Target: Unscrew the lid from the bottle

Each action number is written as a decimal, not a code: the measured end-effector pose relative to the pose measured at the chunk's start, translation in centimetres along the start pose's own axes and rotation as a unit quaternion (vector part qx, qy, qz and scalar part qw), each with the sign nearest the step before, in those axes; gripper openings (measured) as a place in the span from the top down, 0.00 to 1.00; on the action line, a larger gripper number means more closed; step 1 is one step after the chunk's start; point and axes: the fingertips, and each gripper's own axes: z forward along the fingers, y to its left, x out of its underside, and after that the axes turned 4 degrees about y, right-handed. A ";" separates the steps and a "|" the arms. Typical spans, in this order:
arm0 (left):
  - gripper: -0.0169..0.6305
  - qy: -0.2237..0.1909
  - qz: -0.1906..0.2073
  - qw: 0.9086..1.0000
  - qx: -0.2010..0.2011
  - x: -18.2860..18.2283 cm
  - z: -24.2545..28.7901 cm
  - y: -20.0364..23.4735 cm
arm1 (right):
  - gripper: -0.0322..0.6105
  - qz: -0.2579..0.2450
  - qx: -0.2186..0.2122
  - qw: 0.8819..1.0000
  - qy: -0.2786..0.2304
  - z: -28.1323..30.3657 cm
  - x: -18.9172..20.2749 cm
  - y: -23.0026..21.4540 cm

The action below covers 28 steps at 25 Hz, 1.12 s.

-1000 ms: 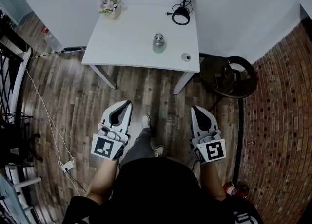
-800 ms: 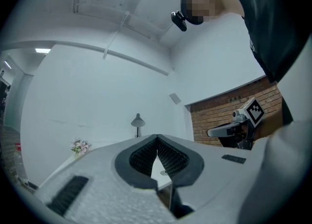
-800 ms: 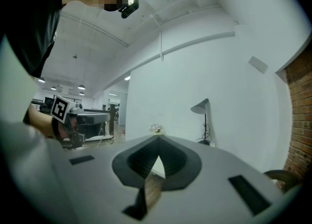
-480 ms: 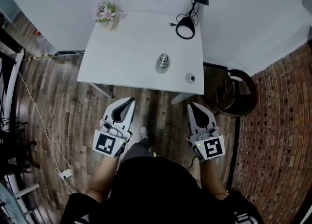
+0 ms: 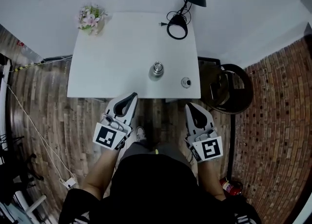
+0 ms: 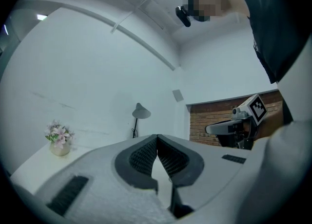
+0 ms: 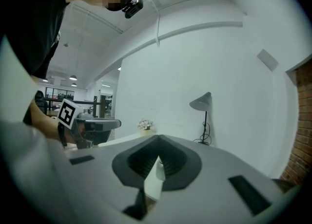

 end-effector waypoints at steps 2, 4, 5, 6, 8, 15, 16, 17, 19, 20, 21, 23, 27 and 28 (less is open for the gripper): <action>0.94 0.001 -0.007 1.000 0.006 0.3 1.2 0.4 | 0.93 0.001 0.003 1.000 0.004 0.5 0.1 -0.4; 0.94 0.003 -0.013 1.000 0.007 0.5 2.1 0.5 | 0.93 -0.001 0.006 1.000 0.005 1.1 0.2 -1.1; 0.94 0.003 -0.014 1.000 0.008 0.6 2.5 0.5 | 0.93 -0.002 0.006 1.000 0.005 1.4 0.1 -1.4; 0.94 0.003 -0.014 1.000 0.007 0.7 3.0 0.4 | 0.93 -0.003 0.003 1.000 0.004 1.6 0.1 -1.8; 0.94 0.002 -0.009 1.000 0.003 0.5 3.7 0.2 | 0.93 -0.003 -0.011 1.000 0.004 2.2 0.2 -2.2; 0.94 0.020 -0.006 0.999 -0.030 0.8 5.0 0.6 | 0.93 -0.019 -0.069 0.997 0.020 4.7 1.6 -3.6; 0.94 0.023 -0.006 0.999 -0.035 1.0 5.3 0.8 | 0.93 -0.021 -0.075 0.997 0.023 5.2 1.9 -3.9; 0.94 0.026 -0.006 0.999 -0.039 1.3 5.6 1.1 | 0.93 -0.022 -0.081 0.996 0.026 5.8 2.3 -4.2; 0.94 0.034 -0.007 0.999 -0.041 2.2 6.5 1.4 | 0.93 -0.020 -0.094 0.995 0.030 6.9 3.3 -4.5; 0.94 0.039 -0.007 0.998 -0.039 2.9 7.0 1.4 | 0.93 -0.018 -0.101 0.994 0.032 7.5 4.0 -4.7; 0.94 0.043 -0.008 0.998 -0.037 3.5 7.6 1.4 | 0.93 -0.015 -0.110 0.993 0.036 8.0 4.7 -4.7; 0.94 0.052 -0.007 0.998 -0.030 4.8 8.4 1.4 | 0.92 -0.007 -0.134 0.990 0.046 9.1 6.4 -4.3; 0.94 0.071 -0.013 0.997 -0.004 7.4 9.4 2.1 | 0.81 -0.001 -0.166 0.984 0.070 11.6 9.7 -3.0; 0.94 0.076 -0.013 0.997 0.003 8.2 9.9 2.5 | 0.78 -0.002 -0.173 0.982 0.076 12.4 10.4 -2.9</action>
